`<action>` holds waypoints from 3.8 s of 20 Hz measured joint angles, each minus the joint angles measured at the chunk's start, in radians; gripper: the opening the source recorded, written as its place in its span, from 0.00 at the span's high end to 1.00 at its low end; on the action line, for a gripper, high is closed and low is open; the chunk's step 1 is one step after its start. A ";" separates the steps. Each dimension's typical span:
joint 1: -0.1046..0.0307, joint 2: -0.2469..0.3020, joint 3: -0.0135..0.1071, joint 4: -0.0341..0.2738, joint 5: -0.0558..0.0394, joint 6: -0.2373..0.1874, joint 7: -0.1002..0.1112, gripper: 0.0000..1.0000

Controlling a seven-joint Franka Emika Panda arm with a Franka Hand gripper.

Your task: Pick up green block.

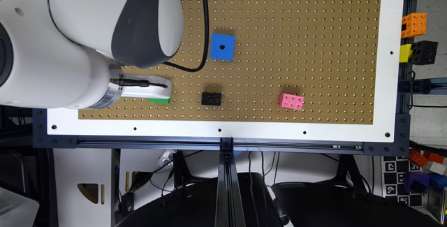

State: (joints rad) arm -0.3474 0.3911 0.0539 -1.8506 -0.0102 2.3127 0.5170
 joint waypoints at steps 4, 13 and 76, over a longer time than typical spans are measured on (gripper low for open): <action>0.000 0.030 0.000 0.001 -0.0001 0.013 -0.001 0.00; -0.002 0.105 0.000 0.002 -0.0017 0.071 -0.002 0.00; 0.010 0.311 0.013 0.100 -0.0042 0.195 -0.008 1.00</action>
State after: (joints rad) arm -0.3373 0.7023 0.0671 -1.7510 -0.0144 2.5076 0.5091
